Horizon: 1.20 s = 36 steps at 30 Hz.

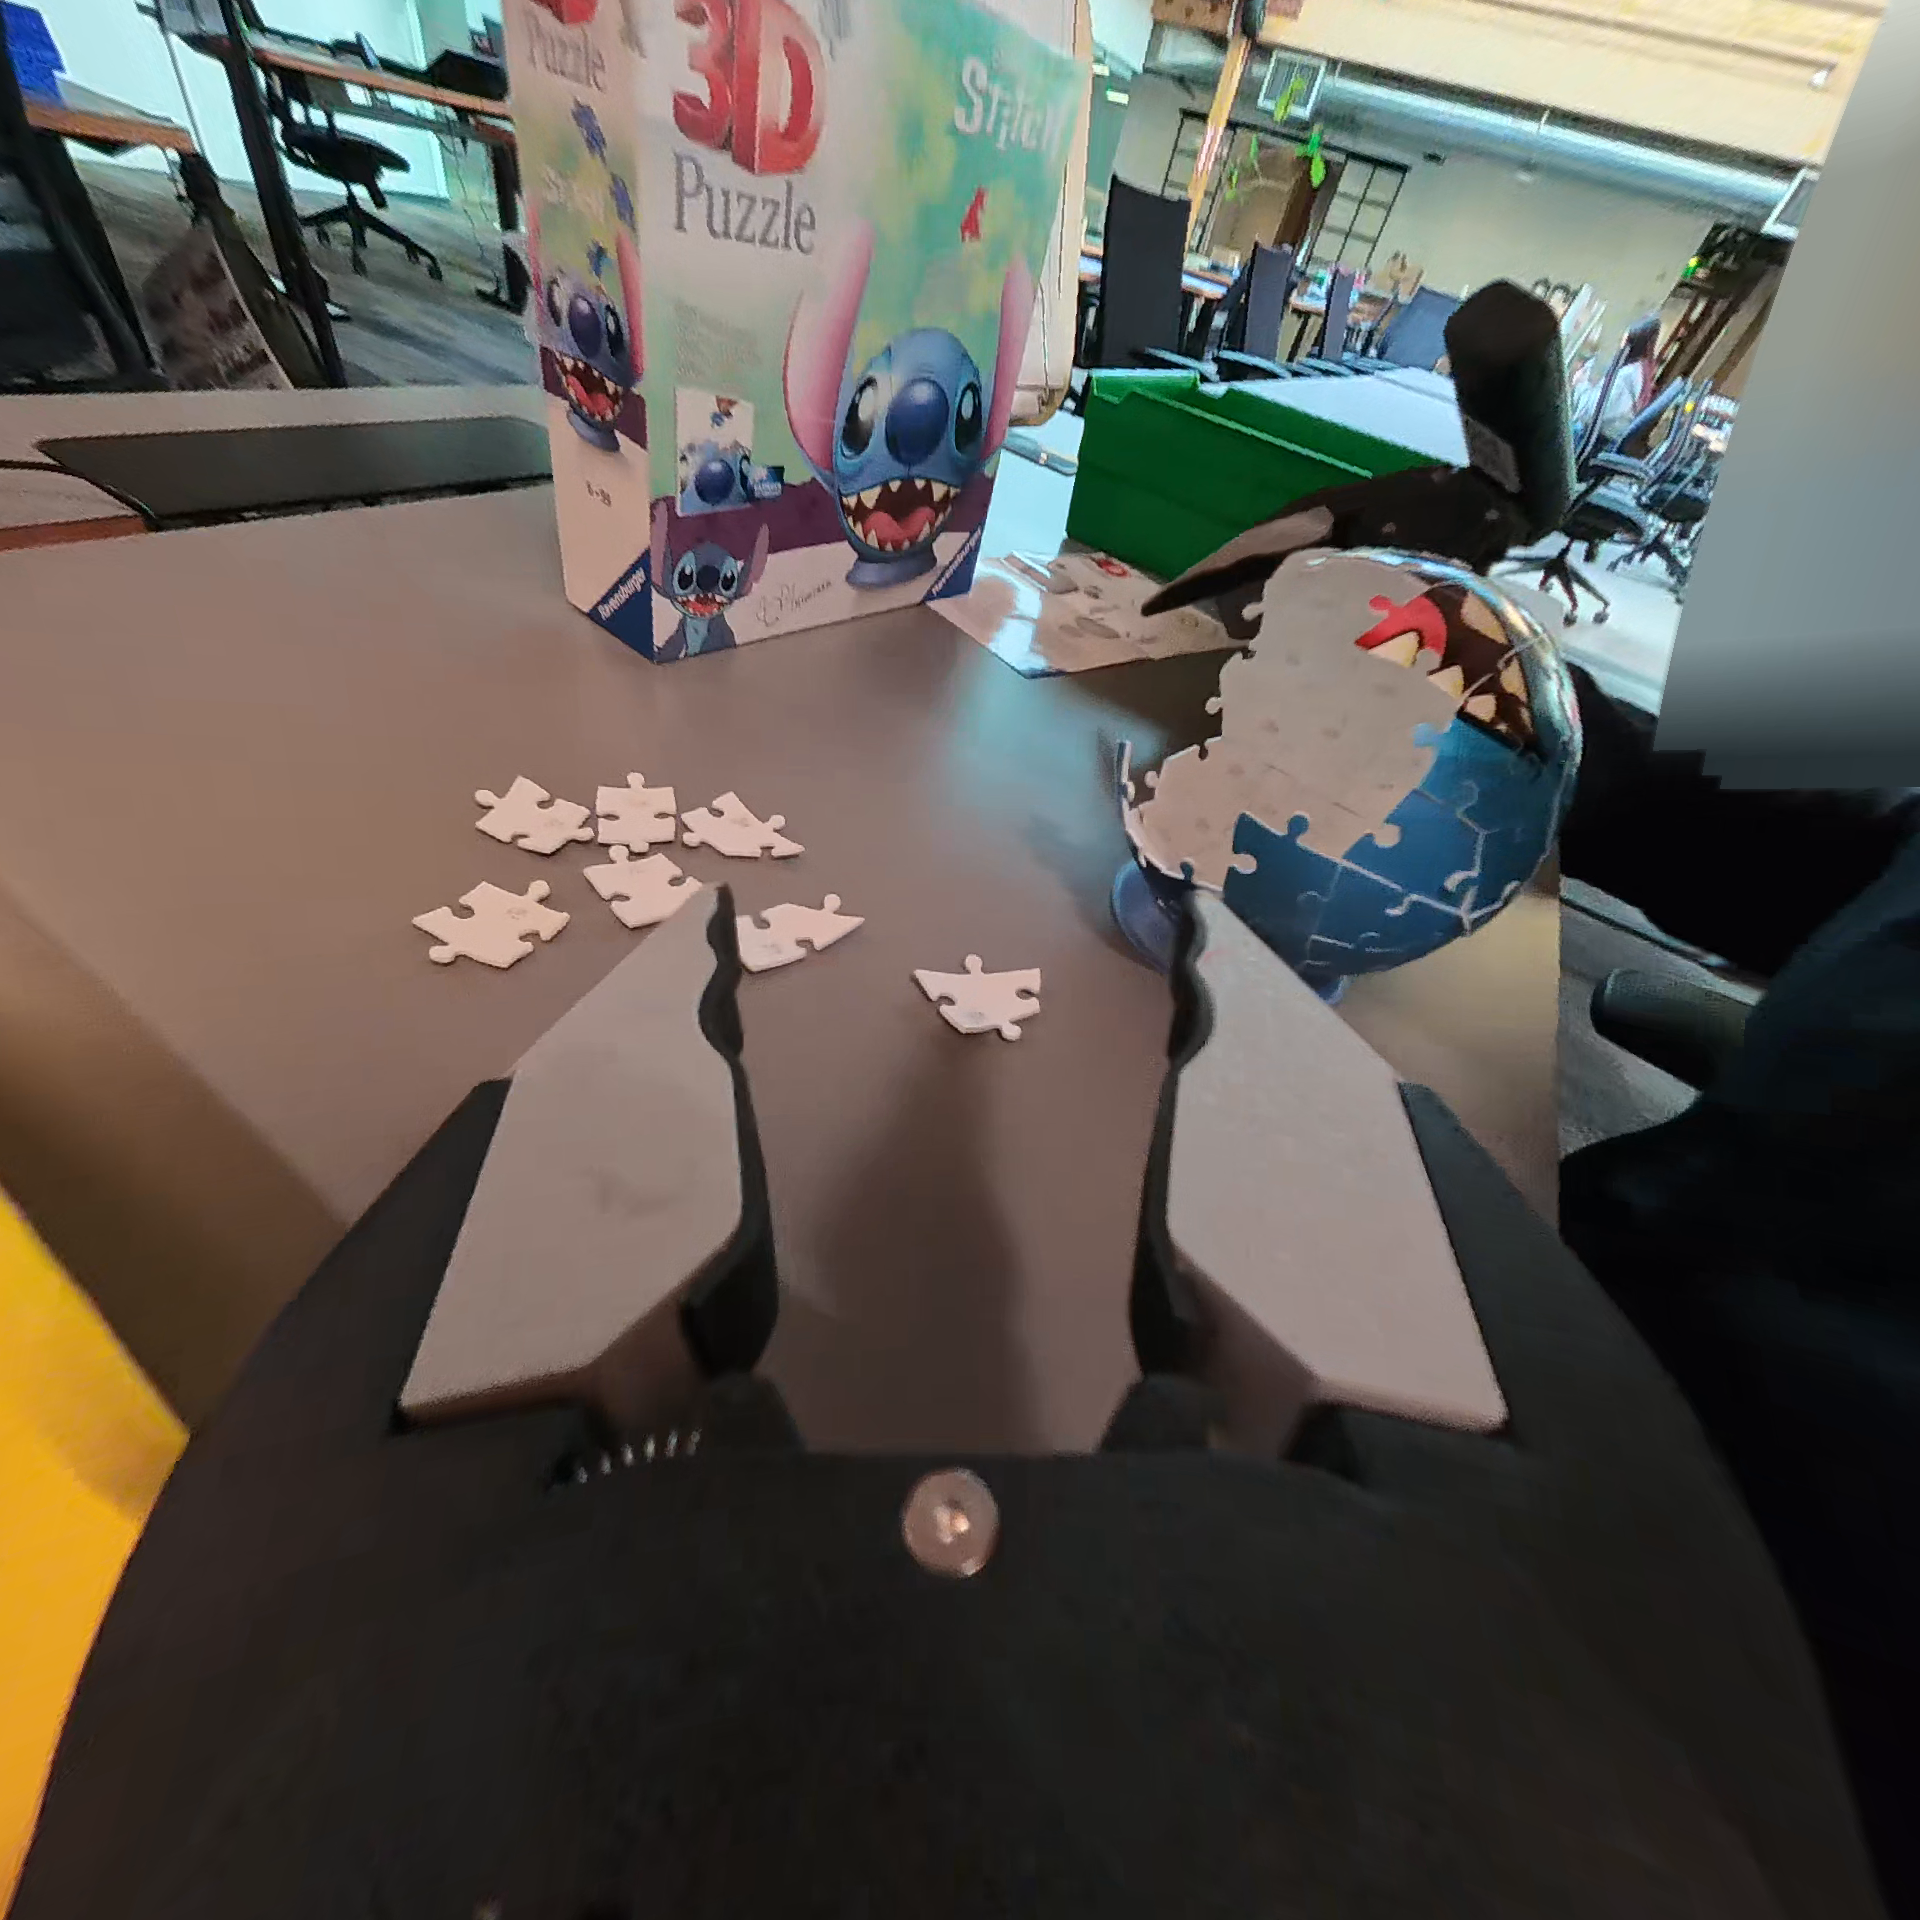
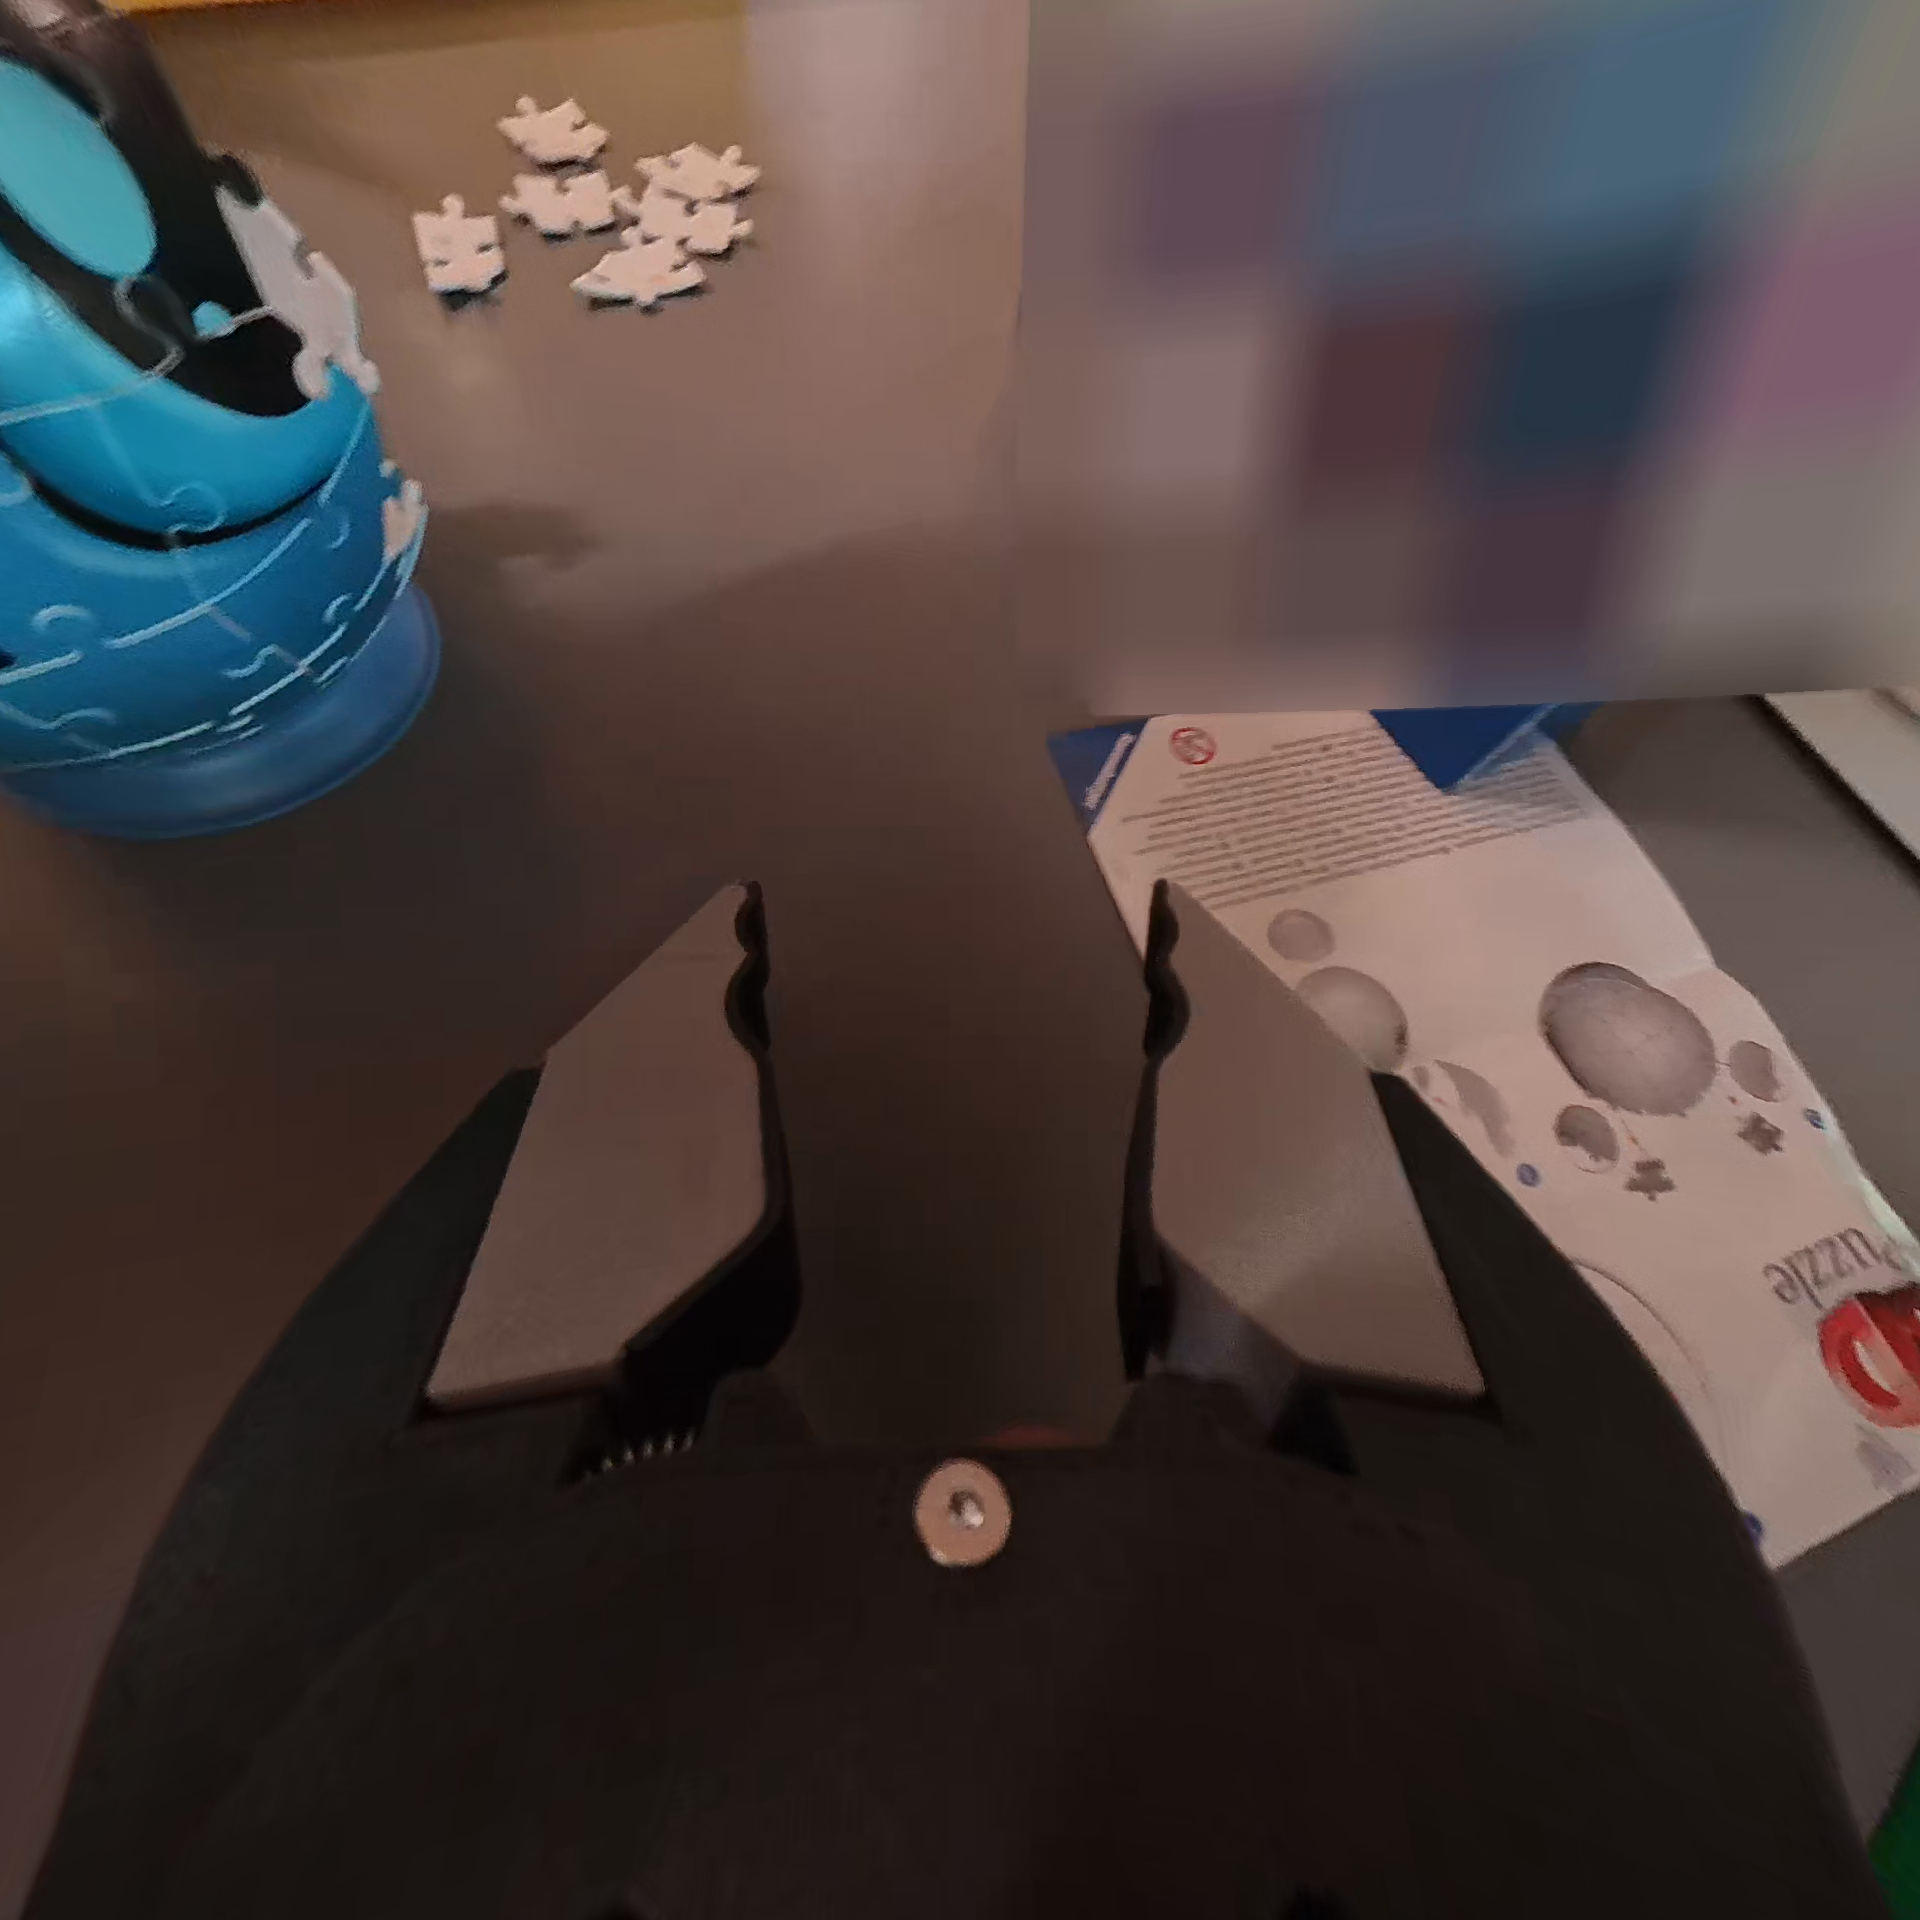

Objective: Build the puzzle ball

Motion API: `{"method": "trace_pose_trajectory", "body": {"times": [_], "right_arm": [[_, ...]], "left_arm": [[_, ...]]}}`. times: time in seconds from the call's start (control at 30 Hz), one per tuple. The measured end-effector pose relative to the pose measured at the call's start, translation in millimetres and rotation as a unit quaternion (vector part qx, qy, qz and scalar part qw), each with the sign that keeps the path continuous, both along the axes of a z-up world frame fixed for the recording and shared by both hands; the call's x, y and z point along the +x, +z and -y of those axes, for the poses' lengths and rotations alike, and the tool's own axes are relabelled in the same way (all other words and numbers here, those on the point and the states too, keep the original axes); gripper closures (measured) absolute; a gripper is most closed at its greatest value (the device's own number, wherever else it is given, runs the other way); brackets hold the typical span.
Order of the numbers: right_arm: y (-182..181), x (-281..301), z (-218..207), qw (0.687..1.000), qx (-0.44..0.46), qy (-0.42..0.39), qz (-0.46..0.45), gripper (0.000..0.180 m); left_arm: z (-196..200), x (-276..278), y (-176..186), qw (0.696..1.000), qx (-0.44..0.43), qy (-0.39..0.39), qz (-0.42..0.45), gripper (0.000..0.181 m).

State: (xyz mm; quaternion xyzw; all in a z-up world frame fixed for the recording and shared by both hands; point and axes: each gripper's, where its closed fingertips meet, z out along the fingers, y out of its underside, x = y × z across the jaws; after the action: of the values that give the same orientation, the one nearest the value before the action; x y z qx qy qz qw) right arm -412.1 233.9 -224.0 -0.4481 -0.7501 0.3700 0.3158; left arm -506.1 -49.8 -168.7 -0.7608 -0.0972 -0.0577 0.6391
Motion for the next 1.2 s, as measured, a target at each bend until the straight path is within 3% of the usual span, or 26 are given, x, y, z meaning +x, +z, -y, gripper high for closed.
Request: {"method": "trace_pose_trajectory", "body": {"times": [0.07,0.17,0.33,0.77,1.0,1.1,1.2], "right_arm": [[6,-2,-9,0.999,0.002,-0.029,-0.022,0.102],[13,1,-17,0.996,0.027,-0.063,-0.054,0.099],[15,5,-9,0.996,0.043,-0.05,-0.068,0.1],[25,14,-1,0.996,-0.003,-0.026,-0.085,0.095],[12,14,18,0.997,0.03,0.038,-0.056,0.093],[17,19,36,0.995,0.004,0.073,-0.062,0.096],[24,31,52,0.99,-0.034,0.113,-0.071,0.095]], "left_arm": [[4,0,6,1.0,0.02,0.008,-0.014,0.093],[9,11,16,0.996,0.05,0.007,-0.07,0.114],[5,12,11,0.995,0.026,0.017,-0.093,0.101],[11,20,15,0.99,0.035,0.038,-0.133,0.099],[-1,29,2,0.991,-0.006,-0.012,-0.134,0.097],[-4,42,2,0.981,-0.01,-0.008,-0.196,0.098],[4,66,9,0.986,0.024,-0.048,-0.158,0.106]]}}
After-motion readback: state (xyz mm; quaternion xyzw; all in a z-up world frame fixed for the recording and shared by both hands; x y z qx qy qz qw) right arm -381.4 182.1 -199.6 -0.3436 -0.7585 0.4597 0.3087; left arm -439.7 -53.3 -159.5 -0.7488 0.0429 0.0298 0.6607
